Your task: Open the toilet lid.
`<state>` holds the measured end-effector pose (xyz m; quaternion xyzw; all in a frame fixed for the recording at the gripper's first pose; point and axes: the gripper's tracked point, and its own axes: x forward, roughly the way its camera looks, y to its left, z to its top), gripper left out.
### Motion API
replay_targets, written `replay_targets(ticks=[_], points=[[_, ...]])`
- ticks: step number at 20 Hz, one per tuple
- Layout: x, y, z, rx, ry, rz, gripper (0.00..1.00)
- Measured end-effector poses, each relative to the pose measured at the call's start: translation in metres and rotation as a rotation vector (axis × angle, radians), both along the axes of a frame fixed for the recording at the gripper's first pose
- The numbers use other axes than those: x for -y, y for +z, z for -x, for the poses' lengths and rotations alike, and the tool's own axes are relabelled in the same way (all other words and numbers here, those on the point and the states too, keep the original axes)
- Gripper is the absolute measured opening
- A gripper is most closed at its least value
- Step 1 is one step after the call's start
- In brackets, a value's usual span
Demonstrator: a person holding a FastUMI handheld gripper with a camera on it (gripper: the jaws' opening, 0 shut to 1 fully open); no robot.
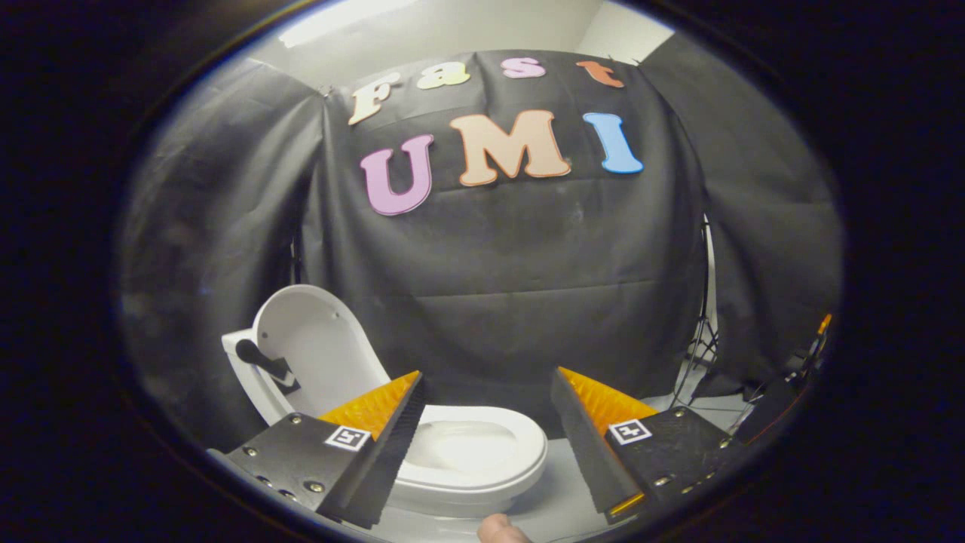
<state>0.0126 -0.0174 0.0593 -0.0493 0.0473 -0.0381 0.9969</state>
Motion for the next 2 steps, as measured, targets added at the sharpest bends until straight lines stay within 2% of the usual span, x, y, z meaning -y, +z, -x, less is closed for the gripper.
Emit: replay_targets(ticks=[2], points=[[-0.0054, -0.0069, 0.0027, -0.013, 0.012, 0.068, 0.99]])
